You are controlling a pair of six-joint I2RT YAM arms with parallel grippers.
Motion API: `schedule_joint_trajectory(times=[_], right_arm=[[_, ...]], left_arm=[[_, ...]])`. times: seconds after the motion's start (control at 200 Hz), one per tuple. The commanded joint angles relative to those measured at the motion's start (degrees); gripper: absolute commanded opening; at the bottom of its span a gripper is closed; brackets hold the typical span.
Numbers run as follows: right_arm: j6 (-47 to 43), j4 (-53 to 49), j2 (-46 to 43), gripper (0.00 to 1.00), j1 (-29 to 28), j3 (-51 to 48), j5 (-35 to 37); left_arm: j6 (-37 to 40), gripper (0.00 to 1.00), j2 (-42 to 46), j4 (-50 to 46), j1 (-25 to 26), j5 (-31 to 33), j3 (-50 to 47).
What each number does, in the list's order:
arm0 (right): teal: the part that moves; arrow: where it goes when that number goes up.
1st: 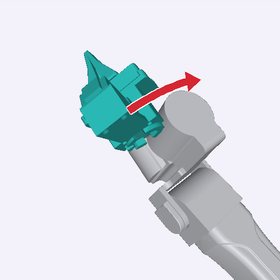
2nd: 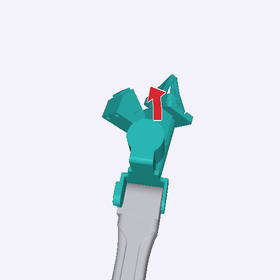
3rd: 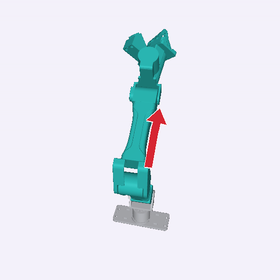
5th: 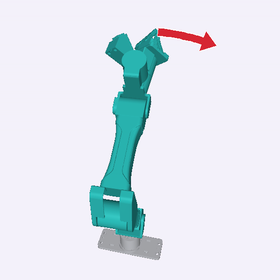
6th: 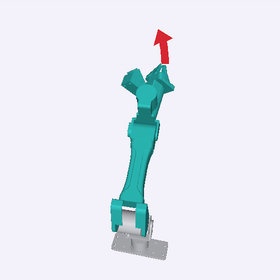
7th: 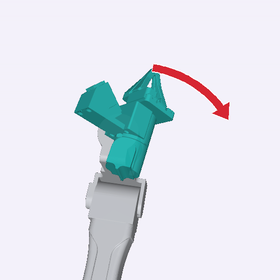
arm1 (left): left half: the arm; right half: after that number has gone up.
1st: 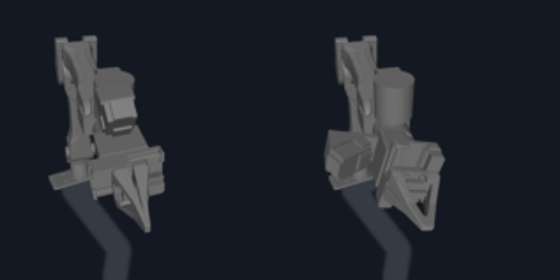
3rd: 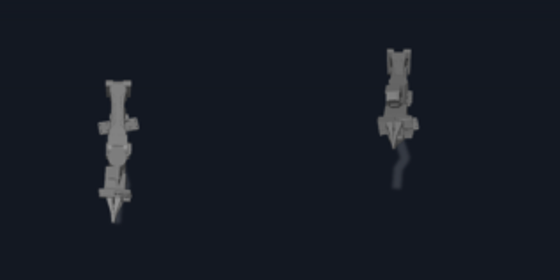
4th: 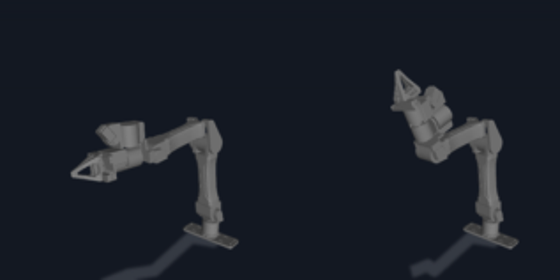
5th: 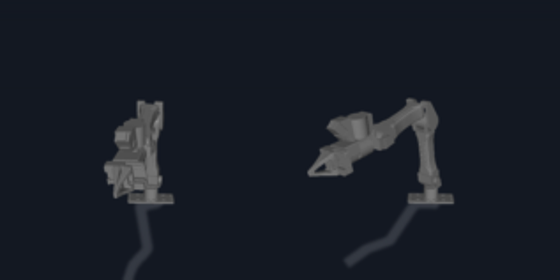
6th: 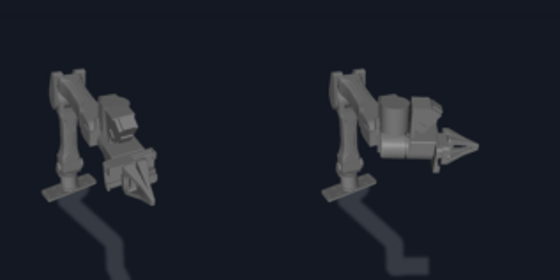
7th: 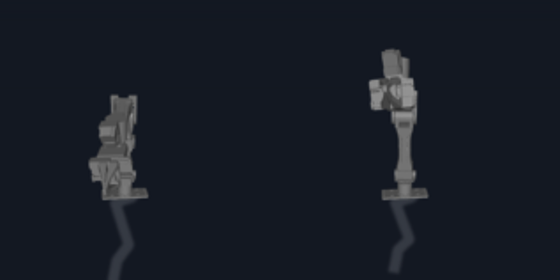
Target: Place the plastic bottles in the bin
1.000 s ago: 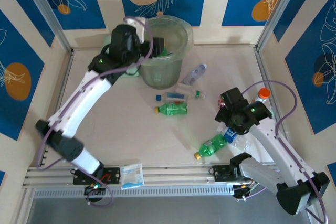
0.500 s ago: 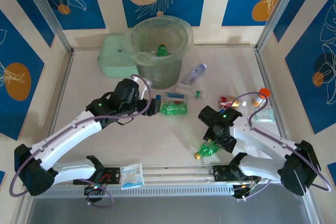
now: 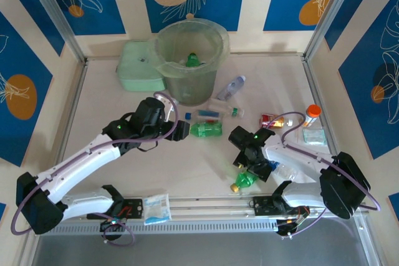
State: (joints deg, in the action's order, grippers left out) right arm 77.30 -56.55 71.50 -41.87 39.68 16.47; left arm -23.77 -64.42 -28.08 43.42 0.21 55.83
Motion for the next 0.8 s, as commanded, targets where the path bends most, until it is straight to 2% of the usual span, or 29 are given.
schedule_joint_trajectory(times=[0.0, 0.12, 0.235, 0.45, 0.635, 0.795], right_arm=[[-2.4, 3.5, 1.5, 0.83, 1.1, -0.5, -2.5], [-5.1, 6.8, 4.2, 0.80, 1.1, 0.3, -4.2], [-5.6, 6.1, 8.0, 0.76, -0.5, 2.6, -3.0], [-6.1, 6.2, 8.8, 0.66, -1.1, 3.1, -2.3], [-6.3, 3.5, 6.7, 0.59, -1.7, 4.2, 0.3], [-8.2, 0.8, -0.9, 0.59, -2.4, 6.3, 3.6]], left_arm=[[-1.2, 0.84, 1.3, -0.3, 0.4, -0.2, -1.0], [-2.0, 0.84, 1.4, -0.3, 0.4, -0.2, -1.5], [-2.6, 0.83, 1.6, -0.5, 0.4, -0.2, -1.7], [-3.3, 0.82, 2.0, -1.0, 0.4, 1.3, -1.8], [-3.9, 0.81, 1.9, -1.5, 0.4, 2.0, -1.9], [-4.2, 0.81, 2.1, -2.1, 0.4, 2.8, -1.7]])
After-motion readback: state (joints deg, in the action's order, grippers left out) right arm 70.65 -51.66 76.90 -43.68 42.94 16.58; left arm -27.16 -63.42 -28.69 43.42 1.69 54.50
